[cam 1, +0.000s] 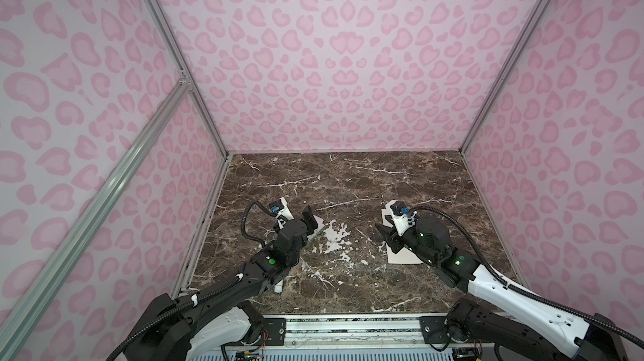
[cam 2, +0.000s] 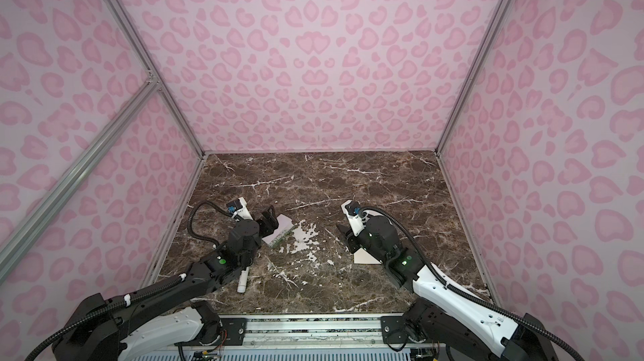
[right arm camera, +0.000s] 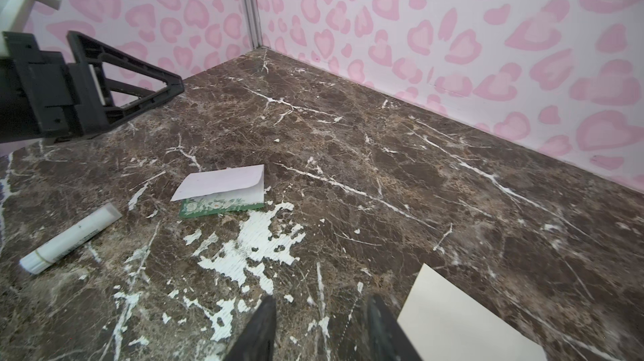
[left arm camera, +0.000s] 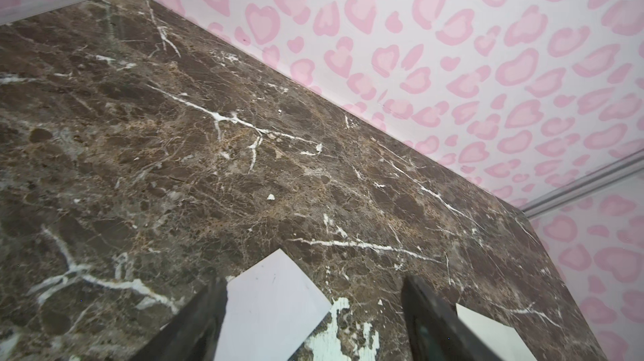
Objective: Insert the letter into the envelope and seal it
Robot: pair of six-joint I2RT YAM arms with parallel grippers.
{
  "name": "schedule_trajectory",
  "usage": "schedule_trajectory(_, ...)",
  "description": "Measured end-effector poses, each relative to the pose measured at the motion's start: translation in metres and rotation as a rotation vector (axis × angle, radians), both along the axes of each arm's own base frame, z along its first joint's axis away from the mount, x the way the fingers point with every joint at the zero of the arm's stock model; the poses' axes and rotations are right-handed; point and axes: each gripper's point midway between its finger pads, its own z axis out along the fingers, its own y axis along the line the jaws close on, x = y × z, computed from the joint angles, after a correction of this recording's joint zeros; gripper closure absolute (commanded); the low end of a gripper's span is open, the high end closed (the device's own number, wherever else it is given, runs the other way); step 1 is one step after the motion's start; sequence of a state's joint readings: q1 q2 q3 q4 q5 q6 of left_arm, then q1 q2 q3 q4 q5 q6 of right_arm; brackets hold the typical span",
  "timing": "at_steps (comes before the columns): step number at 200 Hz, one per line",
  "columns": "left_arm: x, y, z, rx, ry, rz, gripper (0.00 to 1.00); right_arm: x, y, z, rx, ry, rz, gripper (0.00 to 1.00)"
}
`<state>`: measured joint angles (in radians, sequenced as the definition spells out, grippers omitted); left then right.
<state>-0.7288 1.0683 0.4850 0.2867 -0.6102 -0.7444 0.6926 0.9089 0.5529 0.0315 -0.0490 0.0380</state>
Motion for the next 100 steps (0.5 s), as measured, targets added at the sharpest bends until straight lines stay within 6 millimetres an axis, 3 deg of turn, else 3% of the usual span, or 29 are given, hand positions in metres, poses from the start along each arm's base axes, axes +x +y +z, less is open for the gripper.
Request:
schedule_trajectory(35,-0.001,-0.015,0.004,0.032,-0.004,-0.094,0.2,0.013,-0.02,-0.002,0.014,0.017,-0.114,0.54)
schedule_trajectory(100,-0.014,-0.039,0.026,0.032,-0.037,-0.278,0.22,0.034,-0.088,-0.002,0.143,0.164,-0.486,0.54)
